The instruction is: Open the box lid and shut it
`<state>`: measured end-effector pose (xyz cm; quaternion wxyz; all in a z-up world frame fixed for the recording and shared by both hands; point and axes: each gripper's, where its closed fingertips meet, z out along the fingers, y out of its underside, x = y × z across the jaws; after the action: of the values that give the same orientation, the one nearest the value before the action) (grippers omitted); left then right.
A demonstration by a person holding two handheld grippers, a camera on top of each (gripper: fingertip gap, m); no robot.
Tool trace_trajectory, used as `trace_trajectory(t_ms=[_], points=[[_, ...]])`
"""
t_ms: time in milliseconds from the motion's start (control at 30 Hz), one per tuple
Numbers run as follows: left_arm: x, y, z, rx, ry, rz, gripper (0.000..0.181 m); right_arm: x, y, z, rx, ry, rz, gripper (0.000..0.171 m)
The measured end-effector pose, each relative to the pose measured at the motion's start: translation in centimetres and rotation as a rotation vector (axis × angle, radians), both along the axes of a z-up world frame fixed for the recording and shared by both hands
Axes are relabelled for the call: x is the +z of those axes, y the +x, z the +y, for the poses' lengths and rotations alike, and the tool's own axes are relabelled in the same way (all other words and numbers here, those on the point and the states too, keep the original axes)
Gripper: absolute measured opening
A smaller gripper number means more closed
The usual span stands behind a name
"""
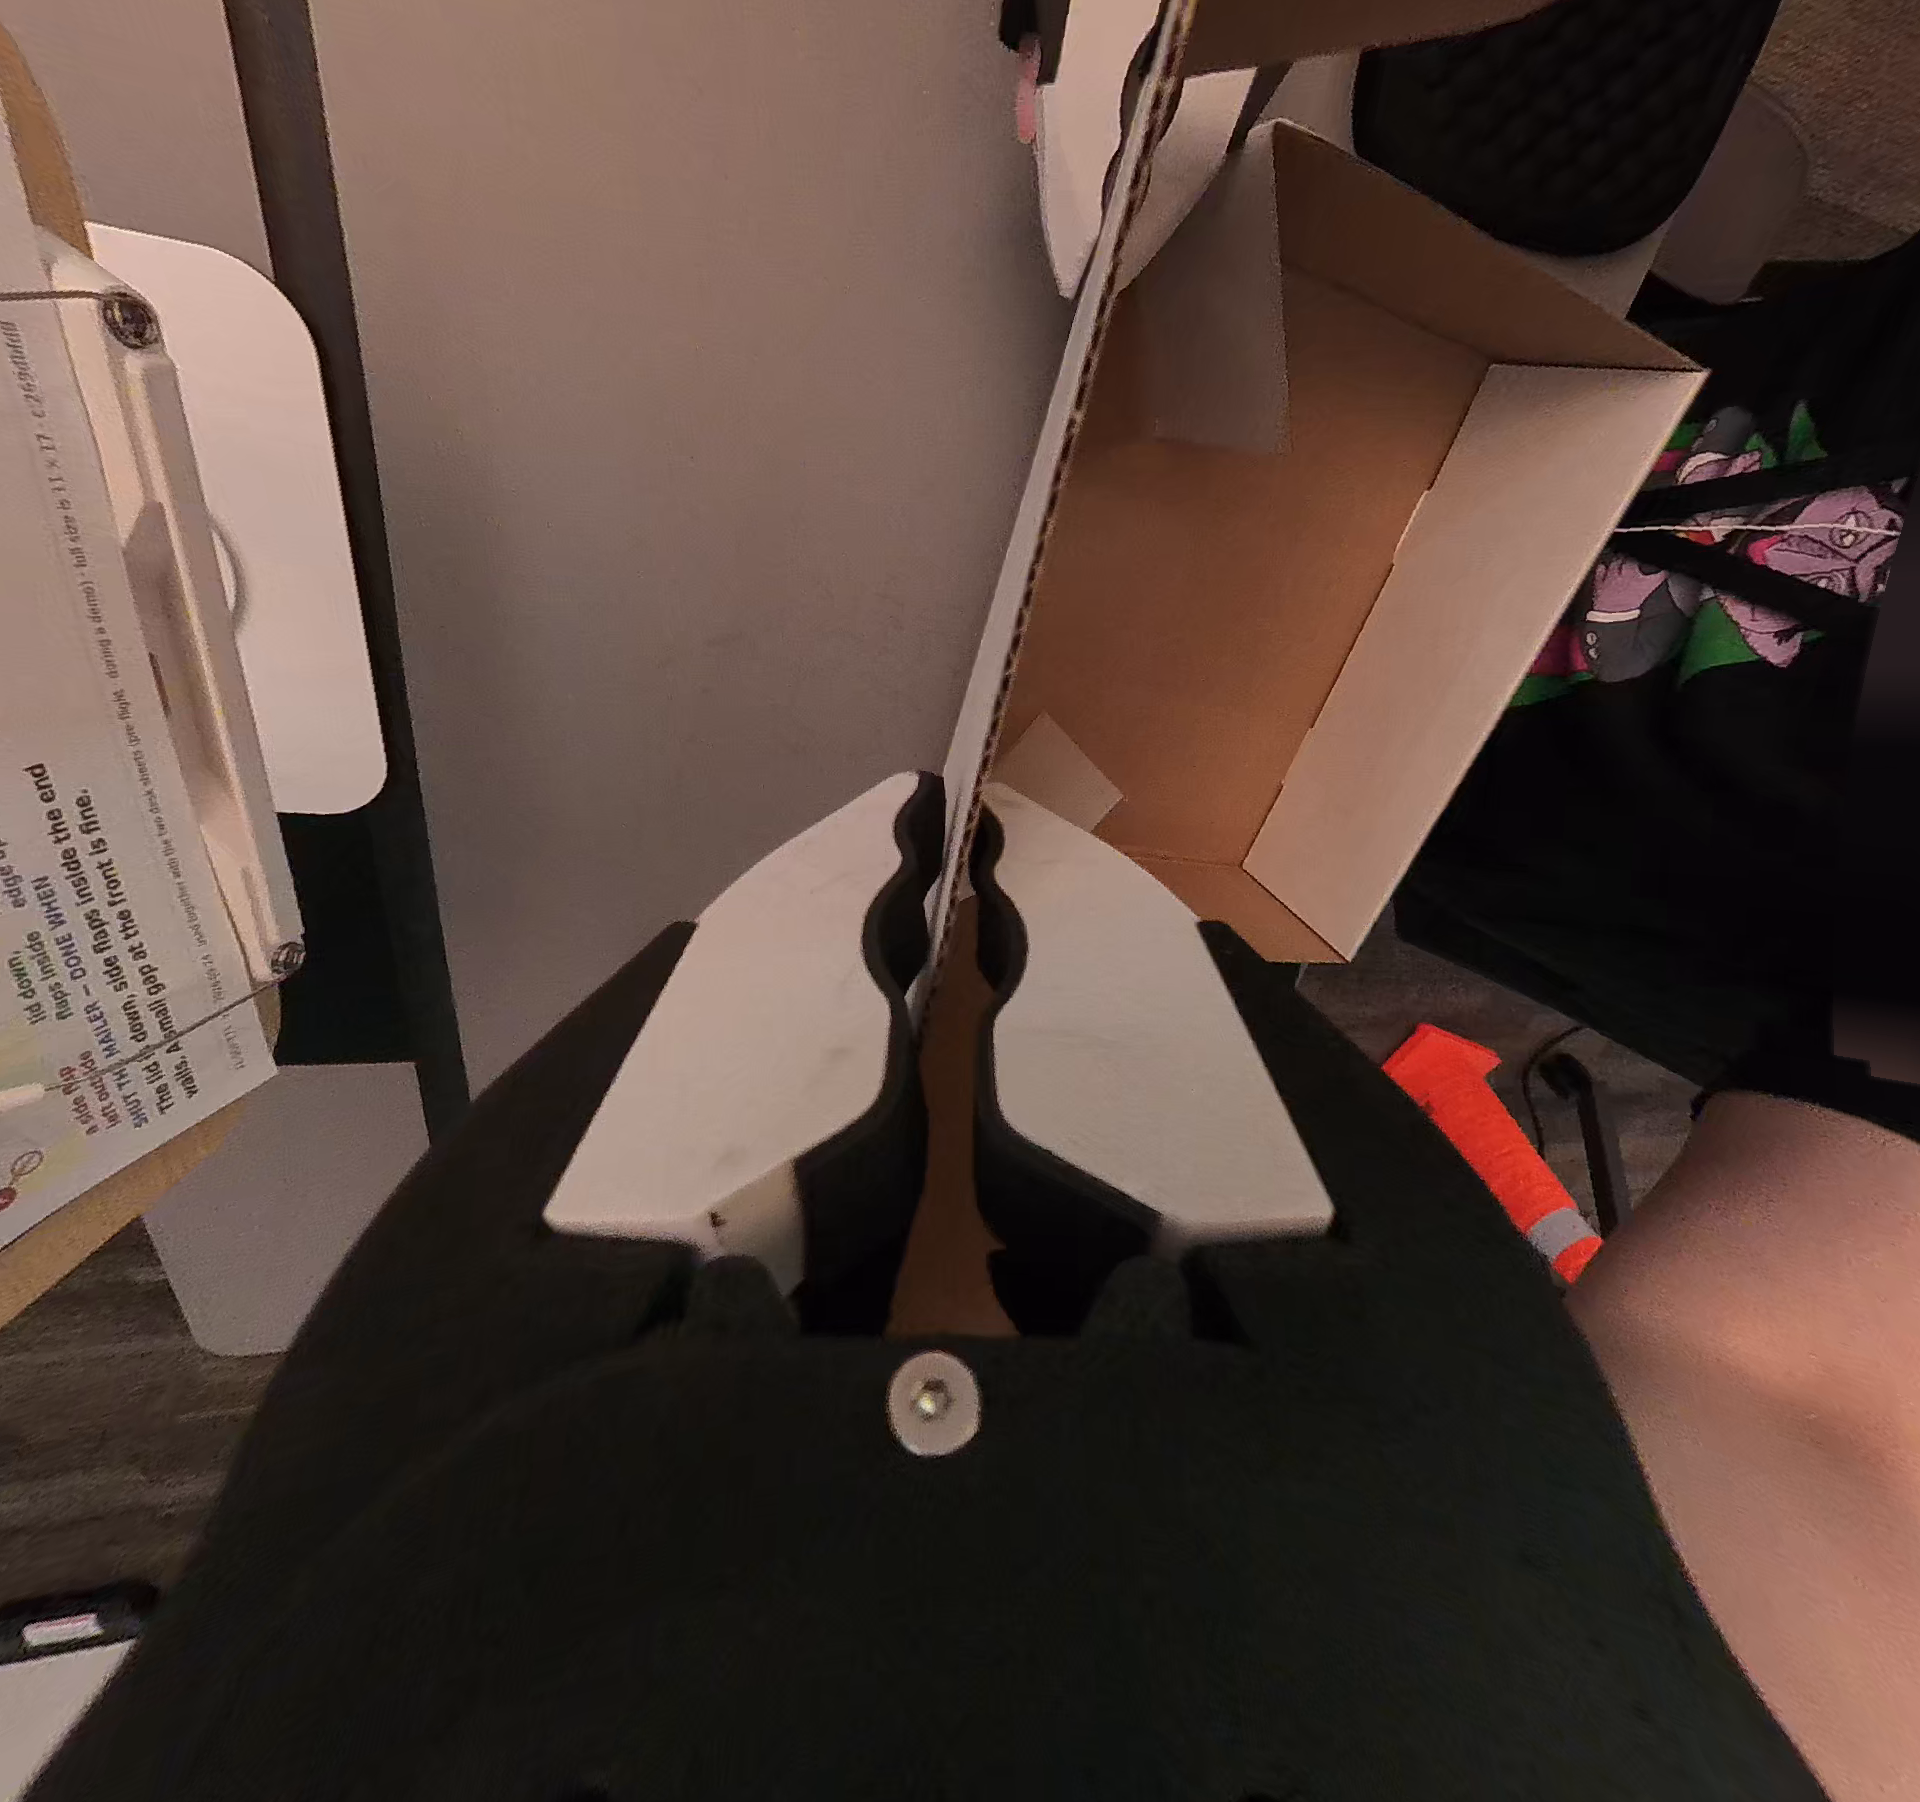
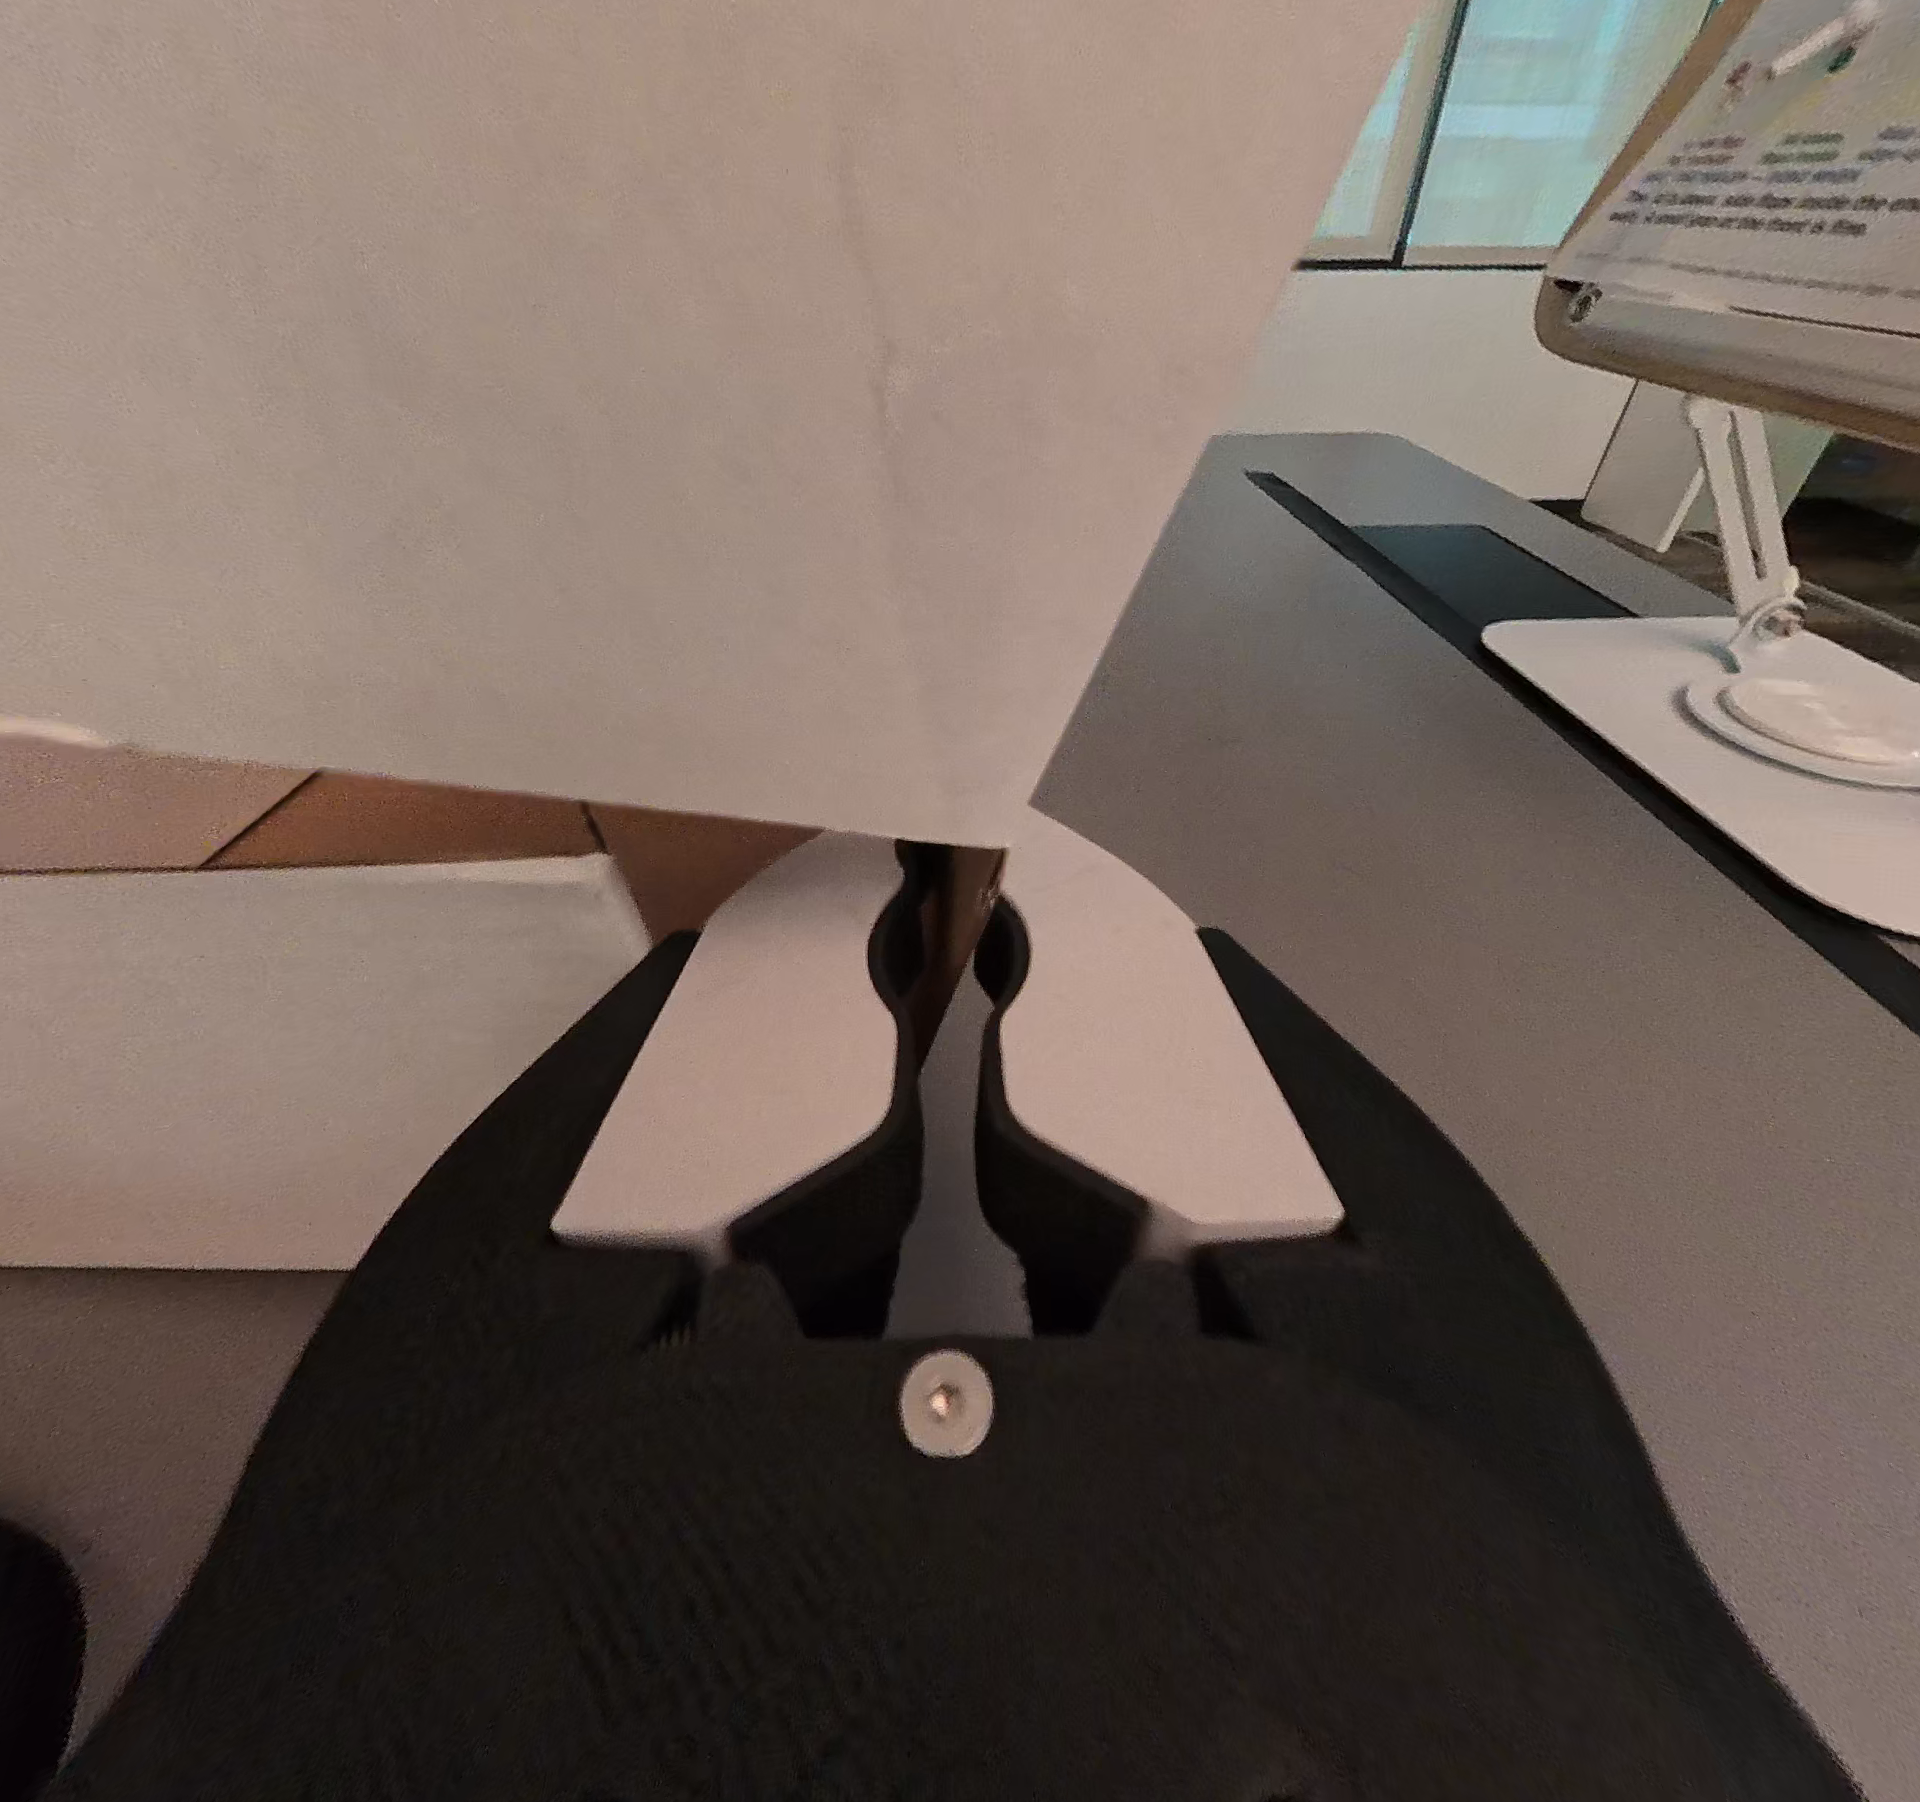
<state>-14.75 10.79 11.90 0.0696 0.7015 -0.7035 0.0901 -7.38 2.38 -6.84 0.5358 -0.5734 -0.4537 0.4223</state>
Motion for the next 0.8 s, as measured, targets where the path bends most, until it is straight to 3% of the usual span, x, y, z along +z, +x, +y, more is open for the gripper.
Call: trace_trajectory(t_ms=[500, 800], points=[[0.0, -0.3, 0.9, 0.029, -0.209, 0.026, 0.004, 1.2, -0.4, -1.1, 0.004, 0.092, -0.033, 0.005], [0.0, -0.4, 1.3, 0.008, -0.213, 0.011, 0.005, 1.8, -0.5, -1.3, 0.0, 0.119, -0.049, 0.004]])
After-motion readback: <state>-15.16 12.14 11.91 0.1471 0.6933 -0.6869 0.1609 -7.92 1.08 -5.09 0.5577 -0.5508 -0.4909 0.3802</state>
